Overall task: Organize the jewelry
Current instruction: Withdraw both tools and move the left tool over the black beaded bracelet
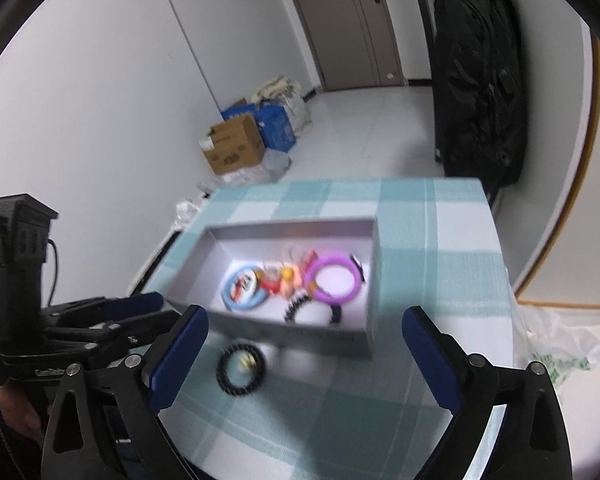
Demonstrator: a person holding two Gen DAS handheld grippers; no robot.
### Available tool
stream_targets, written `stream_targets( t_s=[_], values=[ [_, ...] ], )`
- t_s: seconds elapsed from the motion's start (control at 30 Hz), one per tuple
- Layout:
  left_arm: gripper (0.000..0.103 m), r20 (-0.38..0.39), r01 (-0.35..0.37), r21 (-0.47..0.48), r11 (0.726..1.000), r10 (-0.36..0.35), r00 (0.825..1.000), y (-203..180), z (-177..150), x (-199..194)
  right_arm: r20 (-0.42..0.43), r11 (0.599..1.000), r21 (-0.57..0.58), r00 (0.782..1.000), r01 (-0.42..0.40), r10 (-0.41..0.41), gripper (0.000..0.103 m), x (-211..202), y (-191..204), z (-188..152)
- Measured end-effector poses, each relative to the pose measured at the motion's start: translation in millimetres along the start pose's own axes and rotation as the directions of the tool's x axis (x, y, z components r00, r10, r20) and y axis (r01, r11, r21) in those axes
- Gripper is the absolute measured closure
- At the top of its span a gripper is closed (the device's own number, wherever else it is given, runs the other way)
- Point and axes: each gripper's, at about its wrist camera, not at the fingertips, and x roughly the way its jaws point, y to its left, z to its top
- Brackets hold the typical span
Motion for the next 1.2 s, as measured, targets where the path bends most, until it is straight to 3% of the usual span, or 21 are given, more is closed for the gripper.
stream_targets(
  t_s=[0.13, 0.53, 0.63, 0.73, 1.1, 1.2],
  values=[
    [0.047, -0.084, 0.055, 0.017, 0.998, -0.054, 0.995, -1.7, -9.8, 9.3, -0.023, 0.999, 0.015, 0.999, 0.032, -0.032, 0.003, 0.0, -4.6, -11.3],
    [0.047, -0.175, -0.009, 0.107, 0.994, 0.028, 0.984, -25.9, -25.6, 41.9, -0.033, 0.993, -0.053, 0.993, 0.108, -0.11, 0.0, -6.2, 7.3, -28.9],
    [0.047, -0.149, -0.102, 0.159, 0.982, 0.126, 0.981, -34.4, -27.3, 48.5, -0.03, 0.993, -0.041, 0.993, 0.112, -0.113, 0.0, -10.4, 3.5, -30.4],
    [0.047, -0.125, -0.148, 0.194, 0.97, 0.174, 0.977, -39.9, -28.8, 54.9, -0.032, 0.993, -0.023, 0.993, 0.115, -0.116, 0.0, -13.8, -2.0, -31.6],
    [0.047, -0.112, -0.186, 0.247, 0.951, 0.219, 0.969, -46.8, -28.7, 59.3, -0.025, 0.993, 0.023, 0.993, 0.115, -0.114, 0.0, -27.5, -10.3, -33.6],
    [0.059, -0.115, -0.178, 0.25, 0.952, 0.212, 0.971, -49.7, -27.7, 61.2, -0.023, 0.994, 0.018, 0.994, 0.11, -0.11, 0.0, -28.3, -7.8, -34.0]
  ],
)
